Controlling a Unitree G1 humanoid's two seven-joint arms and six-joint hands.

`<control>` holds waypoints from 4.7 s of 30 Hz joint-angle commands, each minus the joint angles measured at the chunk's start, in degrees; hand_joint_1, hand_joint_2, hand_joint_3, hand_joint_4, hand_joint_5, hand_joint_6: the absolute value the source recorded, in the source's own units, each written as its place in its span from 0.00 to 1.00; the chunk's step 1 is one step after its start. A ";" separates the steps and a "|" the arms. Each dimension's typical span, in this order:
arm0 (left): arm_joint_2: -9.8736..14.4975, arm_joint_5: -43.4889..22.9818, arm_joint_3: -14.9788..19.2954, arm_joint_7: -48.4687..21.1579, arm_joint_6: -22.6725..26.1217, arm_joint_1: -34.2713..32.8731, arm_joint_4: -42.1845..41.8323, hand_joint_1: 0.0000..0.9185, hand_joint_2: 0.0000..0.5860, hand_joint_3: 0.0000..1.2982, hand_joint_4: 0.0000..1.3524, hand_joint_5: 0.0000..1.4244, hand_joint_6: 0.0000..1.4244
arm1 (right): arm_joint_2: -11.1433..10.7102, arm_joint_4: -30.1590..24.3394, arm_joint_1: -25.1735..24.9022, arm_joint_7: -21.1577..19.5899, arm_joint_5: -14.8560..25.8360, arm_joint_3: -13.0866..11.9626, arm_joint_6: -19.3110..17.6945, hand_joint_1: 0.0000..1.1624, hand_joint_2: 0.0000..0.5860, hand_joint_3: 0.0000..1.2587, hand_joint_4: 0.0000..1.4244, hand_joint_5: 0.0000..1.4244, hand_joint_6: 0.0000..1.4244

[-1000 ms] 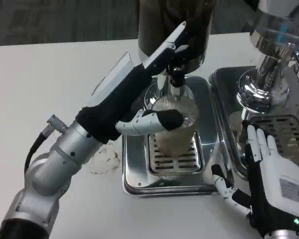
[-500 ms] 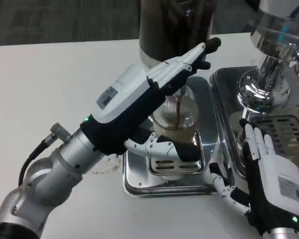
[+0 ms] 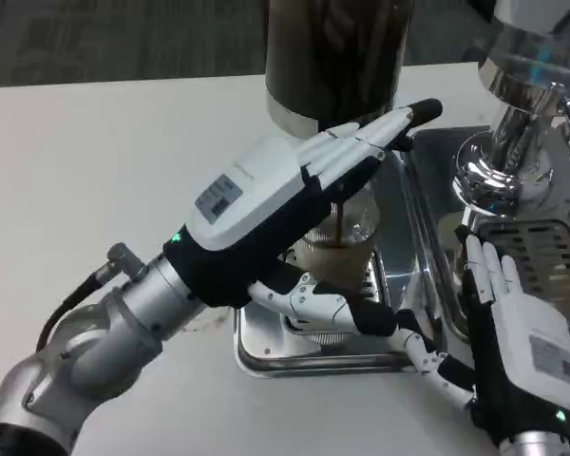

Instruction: Grasp the cup under the faucet to collect the drink, then remove the cup.

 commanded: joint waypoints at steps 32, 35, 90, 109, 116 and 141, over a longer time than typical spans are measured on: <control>3.49 -2.33 -0.32 -0.97 1.17 1.30 -0.55 0.00 0.12 0.00 0.00 0.14 0.12 | 0.52 18.08 -17.44 18.28 19.16 -3.40 -19.91 0.47 0.35 0.00 0.00 0.00 0.07; 3.77 -2.34 -0.10 -0.96 1.47 1.45 -0.94 0.00 0.12 0.00 0.00 0.14 0.12 | 1.17 20.11 -18.92 18.30 19.09 -3.04 -20.80 0.47 0.35 0.00 0.00 0.00 0.07; 4.90 -6.02 18.94 11.51 5.87 21.13 1.76 0.00 0.27 0.02 0.00 0.09 0.06 | 5.31 32.65 -25.25 21.43 24.20 -4.46 -26.40 0.57 0.30 0.00 0.00 0.00 0.08; 6.47 -2.63 13.10 14.47 4.83 20.50 12.15 0.00 0.28 0.03 0.00 0.10 0.05 | 6.34 38.31 -30.01 21.96 24.34 -3.77 -27.31 0.65 0.26 0.00 0.00 0.00 0.10; 6.57 -2.98 13.46 15.85 5.19 21.97 11.76 0.00 0.28 0.03 0.00 0.10 0.05 | 7.31 41.40 -30.99 22.44 25.40 -4.13 -27.40 0.71 0.26 0.00 0.02 0.03 0.15; 6.40 -5.21 13.65 15.66 5.73 22.75 10.55 0.00 0.28 0.05 0.00 0.11 0.05 | 8.44 45.75 -32.63 18.87 25.42 -4.59 -29.83 0.82 0.30 0.32 0.33 0.25 0.30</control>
